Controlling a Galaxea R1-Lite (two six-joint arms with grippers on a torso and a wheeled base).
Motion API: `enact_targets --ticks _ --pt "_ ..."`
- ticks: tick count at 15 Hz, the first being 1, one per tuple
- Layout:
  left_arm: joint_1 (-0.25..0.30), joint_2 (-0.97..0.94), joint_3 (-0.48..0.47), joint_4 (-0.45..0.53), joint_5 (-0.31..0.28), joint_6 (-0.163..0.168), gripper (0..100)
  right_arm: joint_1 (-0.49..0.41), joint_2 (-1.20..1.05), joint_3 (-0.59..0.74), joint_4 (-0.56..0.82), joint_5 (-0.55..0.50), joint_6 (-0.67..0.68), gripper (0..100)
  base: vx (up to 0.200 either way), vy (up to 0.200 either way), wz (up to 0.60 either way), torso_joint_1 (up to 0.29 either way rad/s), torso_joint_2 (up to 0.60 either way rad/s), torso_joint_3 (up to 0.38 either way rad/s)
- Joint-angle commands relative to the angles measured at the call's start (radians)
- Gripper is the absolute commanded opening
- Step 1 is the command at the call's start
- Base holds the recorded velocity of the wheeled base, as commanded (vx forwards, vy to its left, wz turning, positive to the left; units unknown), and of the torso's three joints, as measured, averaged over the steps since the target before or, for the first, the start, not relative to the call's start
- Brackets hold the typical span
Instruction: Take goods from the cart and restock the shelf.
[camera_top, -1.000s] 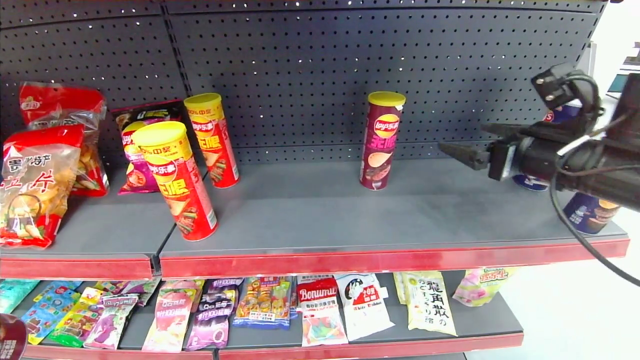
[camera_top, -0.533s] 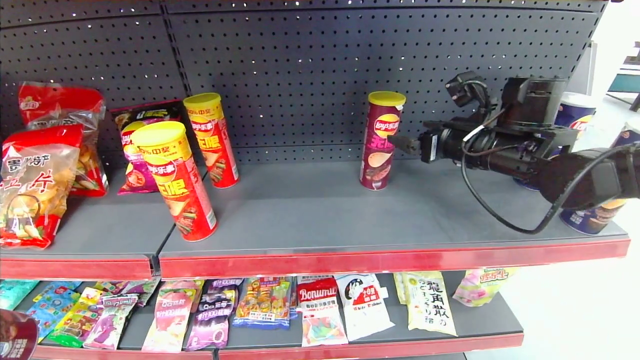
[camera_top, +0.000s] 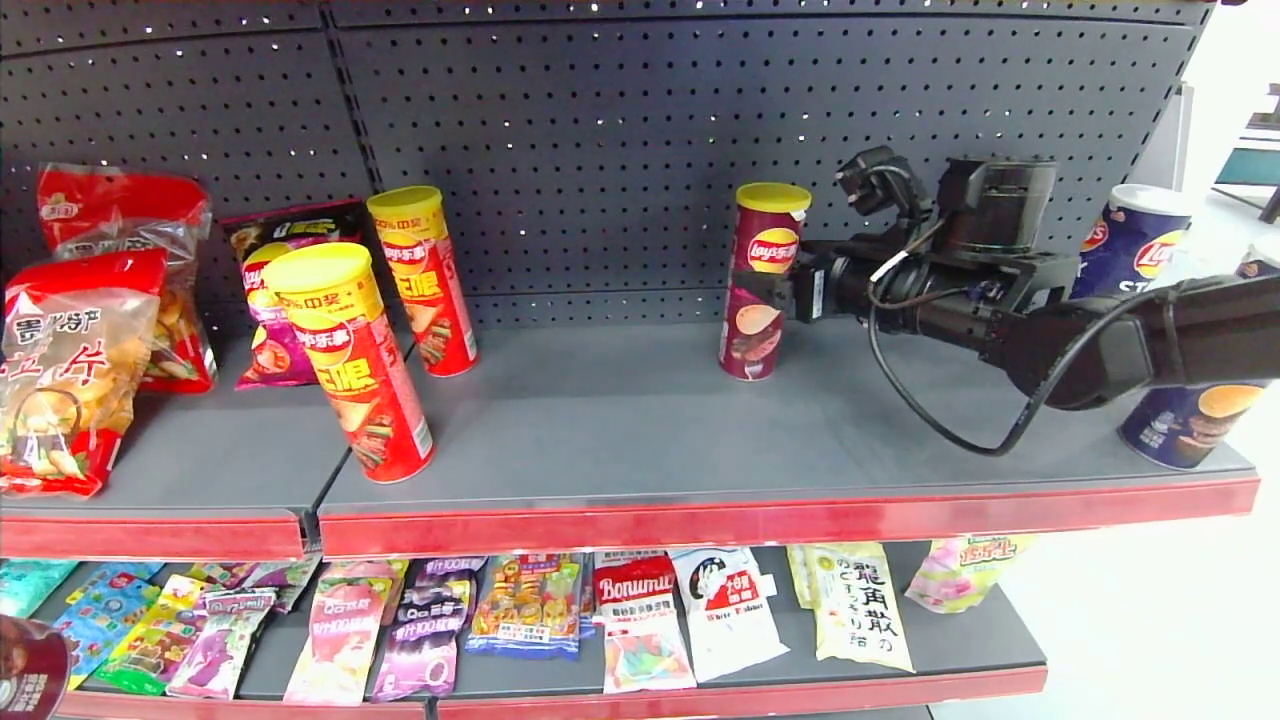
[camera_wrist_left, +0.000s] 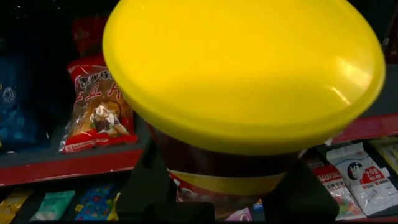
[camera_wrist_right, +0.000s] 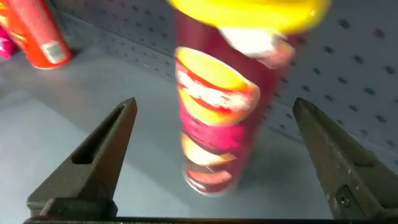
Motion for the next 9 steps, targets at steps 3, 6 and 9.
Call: enact_targets --ticks 3,6,9 --pt "0.000 0.002 0.000 0.001 0.000 0.000 0 0.004 0.074 -0.095 0.003 -0.005 -0.001 100 0.000 0.000 0.00 0.000 0.00 0.000" --pt "0.000 0.004 0.003 0.002 0.000 0.000 0 0.006 0.112 -0.150 0.006 -0.007 -0.001 100 0.000 0.000 0.00 0.000 0.00 0.000" --pt "0.000 0.004 0.004 0.002 -0.001 0.000 0 0.006 0.129 -0.159 0.006 -0.008 -0.001 100 0.000 0.000 0.00 0.000 0.00 0.000"
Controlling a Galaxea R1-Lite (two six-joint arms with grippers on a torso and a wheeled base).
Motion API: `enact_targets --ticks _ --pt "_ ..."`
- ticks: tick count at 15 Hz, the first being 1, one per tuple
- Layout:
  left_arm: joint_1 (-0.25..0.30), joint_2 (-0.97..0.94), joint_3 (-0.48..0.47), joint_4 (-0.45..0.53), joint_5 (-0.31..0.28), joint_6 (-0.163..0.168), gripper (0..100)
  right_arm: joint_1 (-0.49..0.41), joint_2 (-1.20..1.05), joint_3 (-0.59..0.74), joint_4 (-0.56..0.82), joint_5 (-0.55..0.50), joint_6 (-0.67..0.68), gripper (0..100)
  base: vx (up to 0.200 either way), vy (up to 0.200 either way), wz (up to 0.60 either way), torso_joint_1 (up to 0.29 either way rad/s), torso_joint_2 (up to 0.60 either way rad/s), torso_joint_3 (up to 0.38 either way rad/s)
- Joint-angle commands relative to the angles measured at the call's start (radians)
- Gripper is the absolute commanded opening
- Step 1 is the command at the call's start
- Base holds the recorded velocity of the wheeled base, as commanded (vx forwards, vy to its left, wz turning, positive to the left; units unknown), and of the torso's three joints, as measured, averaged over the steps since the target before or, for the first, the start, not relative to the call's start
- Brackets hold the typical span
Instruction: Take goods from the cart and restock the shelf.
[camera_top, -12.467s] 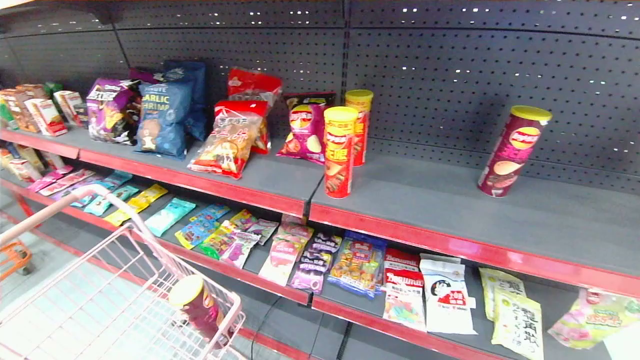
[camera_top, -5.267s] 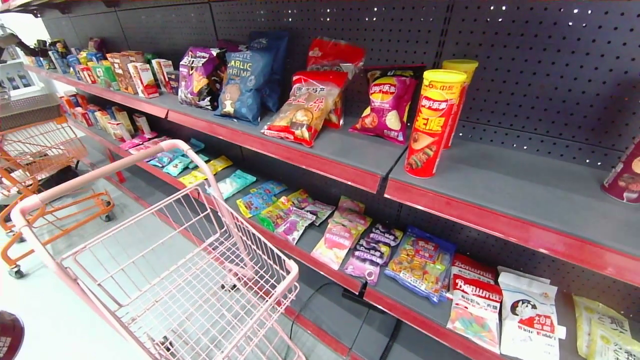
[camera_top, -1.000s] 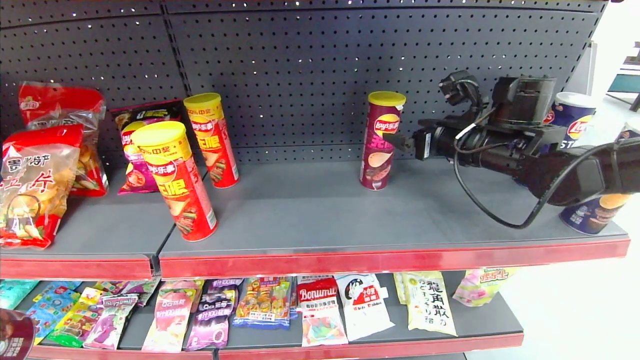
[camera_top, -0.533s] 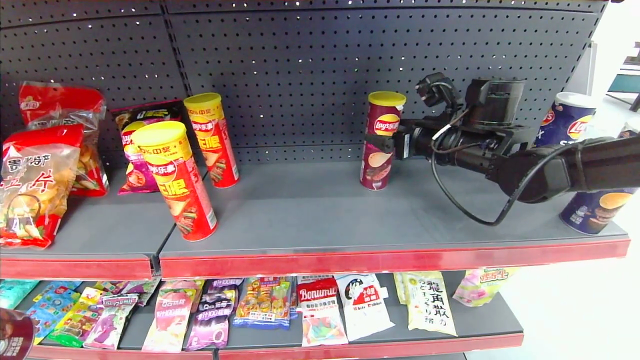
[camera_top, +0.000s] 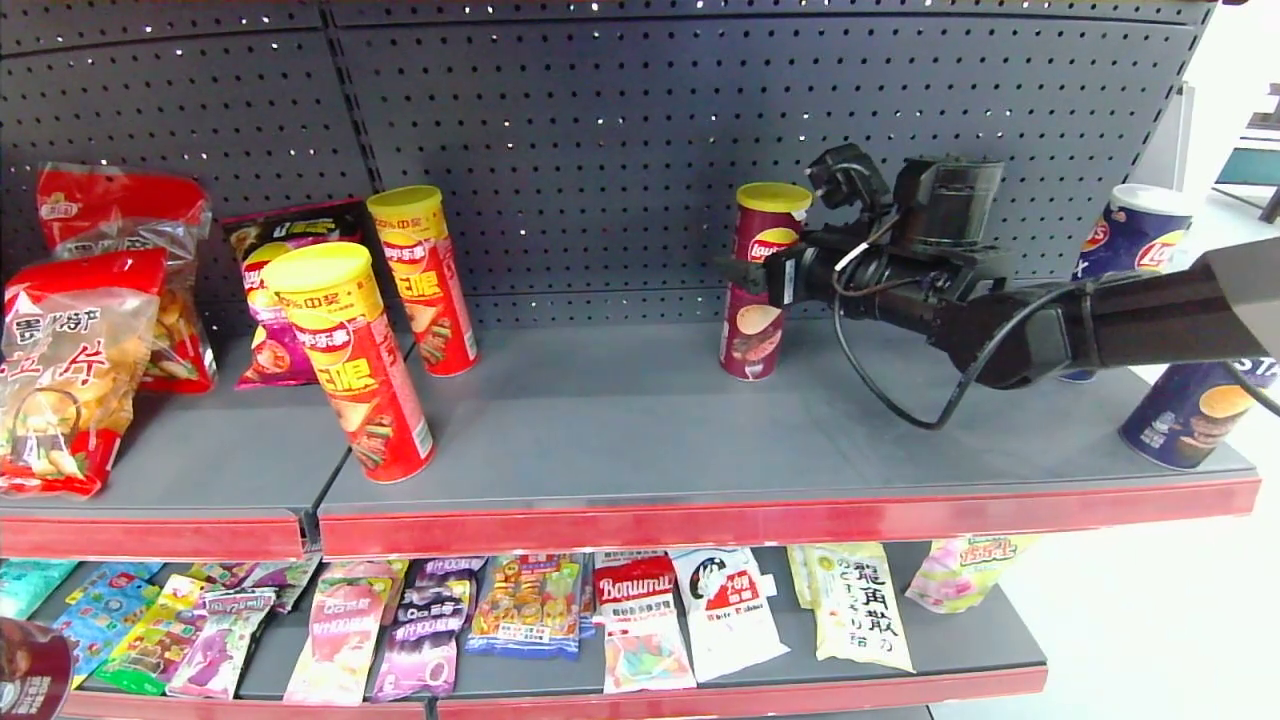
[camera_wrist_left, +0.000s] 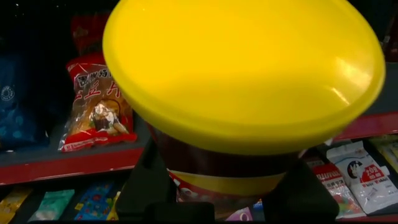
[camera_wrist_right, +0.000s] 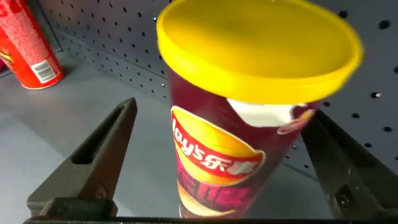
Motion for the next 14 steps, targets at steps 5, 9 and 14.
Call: enact_targets --ticks 5,9,14 --pt "0.000 0.002 0.001 0.003 0.000 0.000 0 -0.001 0.032 -0.041 0.015 -0.012 0.001 0 0.000 0.000 0.00 0.000 0.00 0.000" --pt "0.000 0.001 -0.005 0.006 0.001 0.000 0 0.039 -0.071 0.025 0.045 -0.060 0.001 0 0.000 0.000 0.00 0.000 0.00 0.000" --pt "0.000 0.002 -0.020 0.007 0.000 0.000 0 0.120 -0.278 0.194 0.097 -0.100 0.039 0 0.000 0.000 0.00 0.000 0.00 0.000"
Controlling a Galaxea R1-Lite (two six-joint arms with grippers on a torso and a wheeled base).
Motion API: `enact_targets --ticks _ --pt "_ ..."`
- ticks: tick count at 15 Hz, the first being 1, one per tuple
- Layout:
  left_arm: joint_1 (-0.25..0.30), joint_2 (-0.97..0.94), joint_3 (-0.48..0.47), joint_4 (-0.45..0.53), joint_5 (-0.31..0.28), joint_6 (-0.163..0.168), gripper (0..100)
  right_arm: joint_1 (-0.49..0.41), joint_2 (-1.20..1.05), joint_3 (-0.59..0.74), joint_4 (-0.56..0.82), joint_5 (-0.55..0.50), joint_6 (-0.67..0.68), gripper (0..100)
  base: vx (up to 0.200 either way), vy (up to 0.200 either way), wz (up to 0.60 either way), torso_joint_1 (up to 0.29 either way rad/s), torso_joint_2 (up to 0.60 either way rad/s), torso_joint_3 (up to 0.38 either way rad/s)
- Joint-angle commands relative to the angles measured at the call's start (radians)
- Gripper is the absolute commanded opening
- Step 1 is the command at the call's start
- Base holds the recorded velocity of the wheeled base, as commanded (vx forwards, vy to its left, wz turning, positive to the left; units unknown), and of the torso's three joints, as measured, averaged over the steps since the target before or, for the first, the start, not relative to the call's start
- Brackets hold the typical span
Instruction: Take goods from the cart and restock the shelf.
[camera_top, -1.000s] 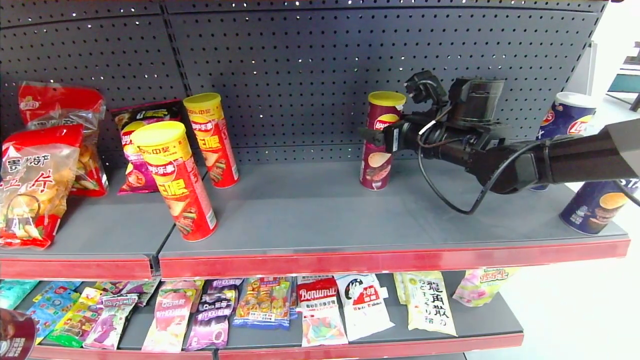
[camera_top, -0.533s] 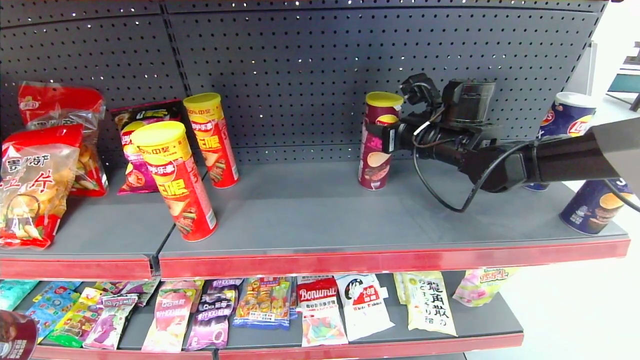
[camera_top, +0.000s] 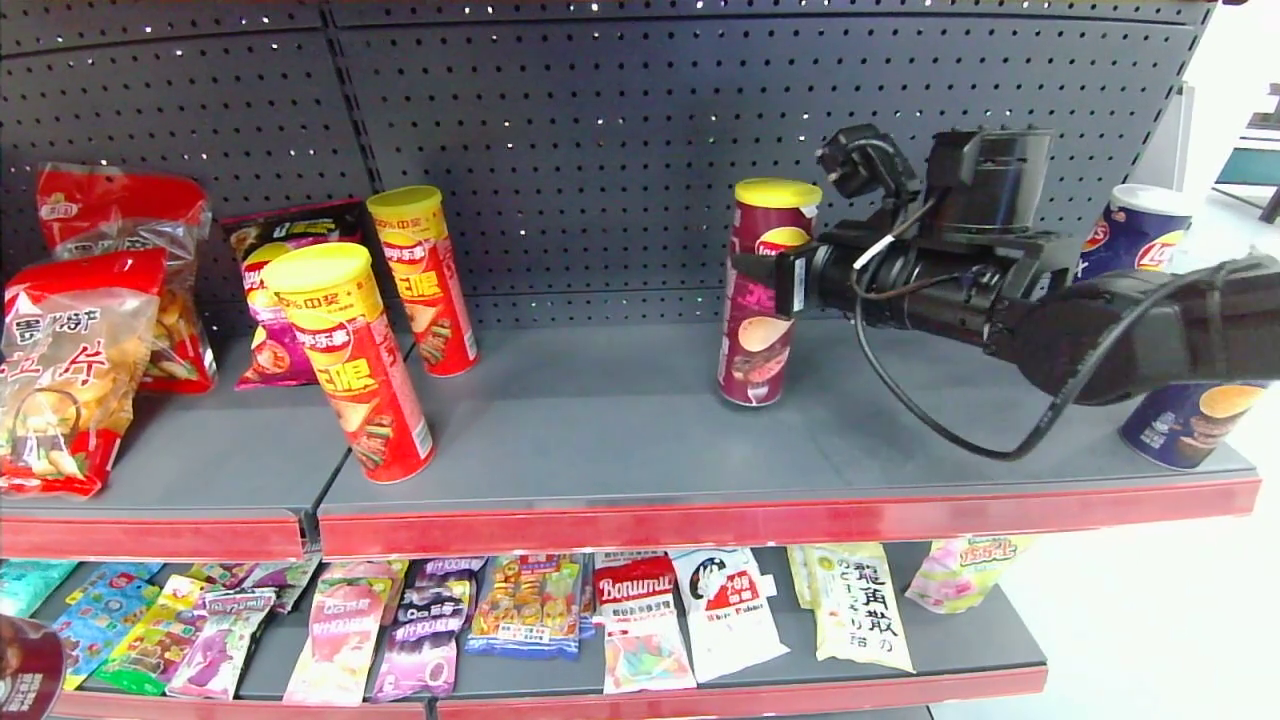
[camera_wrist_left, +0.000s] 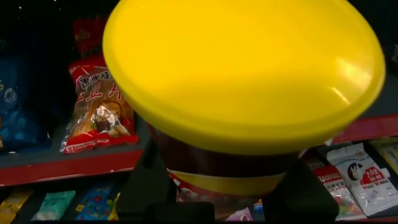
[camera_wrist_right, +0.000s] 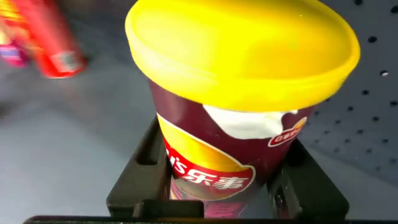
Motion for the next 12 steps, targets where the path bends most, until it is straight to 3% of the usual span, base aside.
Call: enact_targets --ticks 1,6,12 --pt "-0.001 0.007 -0.008 0.000 0.000 0.000 0 0.039 -0.108 0.081 0.001 -0.003 0.002 0 0.000 0.000 0.00 0.000 0.00 0.000" --pt "-0.001 0.011 -0.005 0.000 -0.006 0.000 0 0.115 -0.149 0.228 -0.005 -0.026 0.001 0 0.000 0.000 0.00 0.000 0.00 0.000" --pt "-0.001 0.007 0.000 0.000 -0.006 0.000 0 0.128 -0.148 0.253 -0.005 -0.046 0.001 0 0.000 0.000 0.00 0.000 0.00 0.000"
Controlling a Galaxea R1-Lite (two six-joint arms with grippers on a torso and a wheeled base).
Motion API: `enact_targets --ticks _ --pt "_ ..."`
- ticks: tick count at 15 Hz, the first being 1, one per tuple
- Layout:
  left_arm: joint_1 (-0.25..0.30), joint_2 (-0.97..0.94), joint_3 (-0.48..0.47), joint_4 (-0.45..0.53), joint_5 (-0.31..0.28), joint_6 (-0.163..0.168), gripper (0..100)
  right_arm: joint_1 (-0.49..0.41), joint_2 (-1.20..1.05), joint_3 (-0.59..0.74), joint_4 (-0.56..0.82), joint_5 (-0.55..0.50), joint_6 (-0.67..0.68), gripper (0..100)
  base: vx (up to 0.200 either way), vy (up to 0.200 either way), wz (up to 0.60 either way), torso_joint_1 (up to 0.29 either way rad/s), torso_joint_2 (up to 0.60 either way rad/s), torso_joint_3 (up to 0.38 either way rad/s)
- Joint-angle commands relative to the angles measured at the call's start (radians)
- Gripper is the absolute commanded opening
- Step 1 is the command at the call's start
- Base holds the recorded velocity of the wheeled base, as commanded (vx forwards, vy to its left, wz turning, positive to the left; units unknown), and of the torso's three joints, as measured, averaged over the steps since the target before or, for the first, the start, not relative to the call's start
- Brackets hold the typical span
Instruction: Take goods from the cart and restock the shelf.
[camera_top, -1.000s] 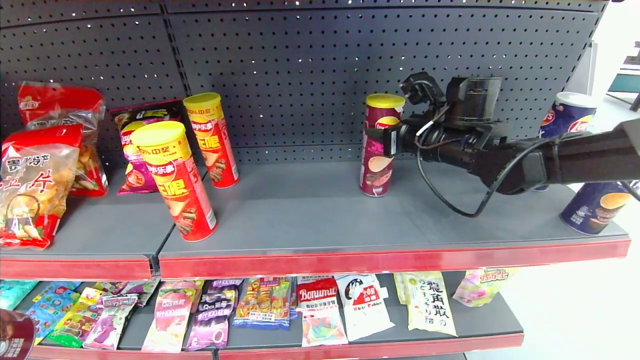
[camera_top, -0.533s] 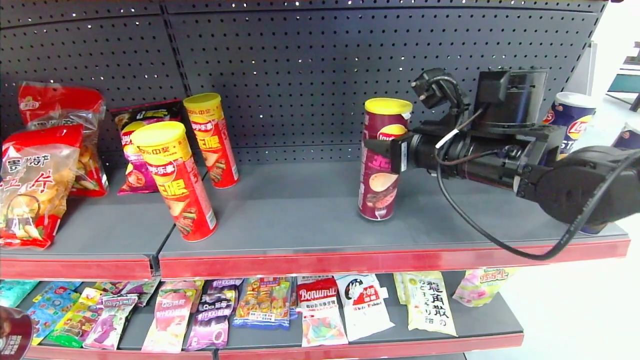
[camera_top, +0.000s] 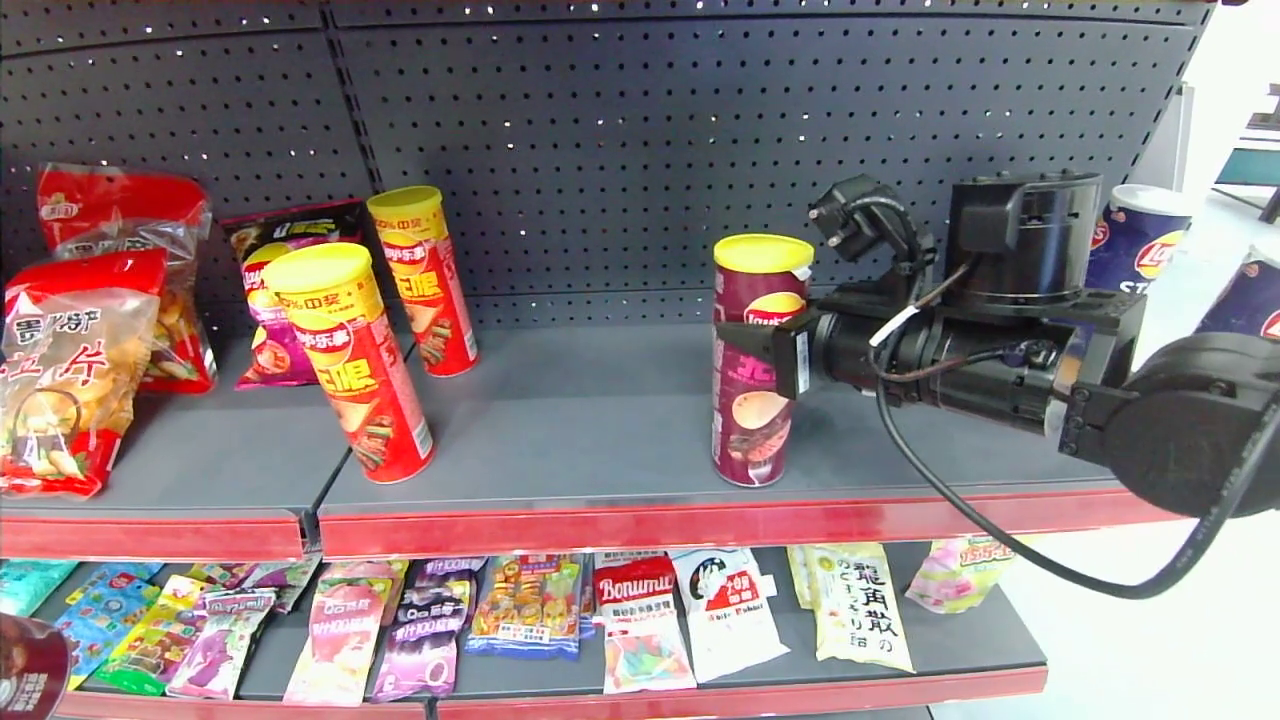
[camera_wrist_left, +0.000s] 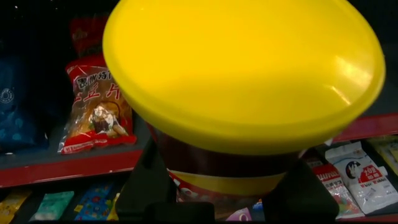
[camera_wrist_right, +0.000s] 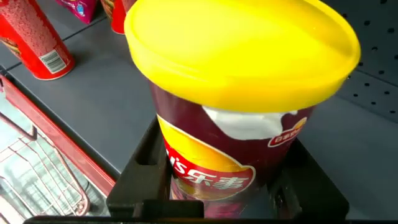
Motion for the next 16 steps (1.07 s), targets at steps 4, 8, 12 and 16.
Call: enact_targets --ticks 4,8,12,16 --pt "0.000 -0.001 0.000 0.000 0.001 0.000 0 0.031 -0.029 0.025 0.002 -0.005 0.002 0 0.000 0.000 0.00 0.000 0.00 0.000" --pt "0.000 -0.001 0.003 0.000 0.001 0.000 0 0.039 -0.026 0.061 -0.057 -0.041 0.002 0 0.000 0.000 0.00 0.000 0.00 0.000" --pt "0.000 0.001 0.005 0.000 -0.001 0.000 0 0.061 -0.040 0.145 -0.145 -0.088 0.003 0 0.000 0.000 0.00 0.000 0.00 0.000" --pt "0.000 0.001 0.005 0.000 -0.001 0.000 0 0.082 -0.063 0.150 -0.142 -0.090 0.003 0 0.000 0.000 0.00 0.000 0.00 0.000"
